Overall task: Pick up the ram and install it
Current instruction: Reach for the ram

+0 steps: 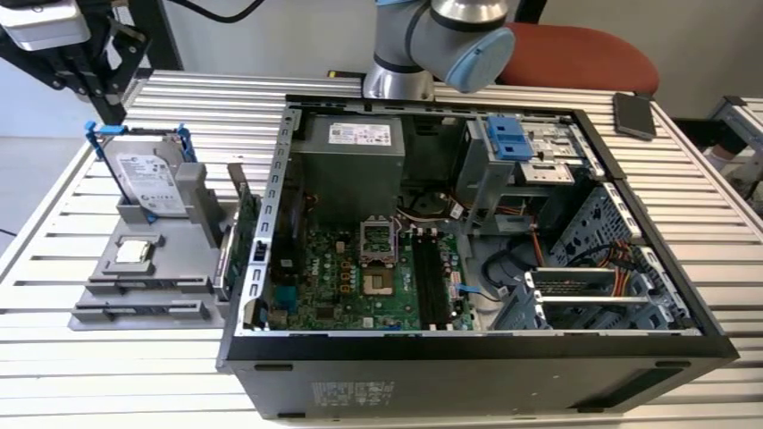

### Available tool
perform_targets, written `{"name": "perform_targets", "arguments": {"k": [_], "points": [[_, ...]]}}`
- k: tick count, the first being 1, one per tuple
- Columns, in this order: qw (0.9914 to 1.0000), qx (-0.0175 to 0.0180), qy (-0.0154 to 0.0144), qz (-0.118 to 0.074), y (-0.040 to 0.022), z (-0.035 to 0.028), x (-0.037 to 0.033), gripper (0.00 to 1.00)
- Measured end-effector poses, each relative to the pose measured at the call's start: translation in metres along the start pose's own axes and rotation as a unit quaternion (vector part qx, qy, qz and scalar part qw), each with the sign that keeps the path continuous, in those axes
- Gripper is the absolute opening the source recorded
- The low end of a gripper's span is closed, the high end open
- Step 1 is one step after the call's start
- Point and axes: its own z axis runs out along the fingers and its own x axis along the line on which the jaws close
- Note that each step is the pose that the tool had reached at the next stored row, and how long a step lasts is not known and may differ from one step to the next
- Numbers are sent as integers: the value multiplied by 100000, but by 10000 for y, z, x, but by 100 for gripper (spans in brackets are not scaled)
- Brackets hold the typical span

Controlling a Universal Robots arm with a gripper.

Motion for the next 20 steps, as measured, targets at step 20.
{"name": "perform_targets", "arguments": {"k": [20], "points": [[100000,-3,24,-194,-353,-8,35,0]]}}
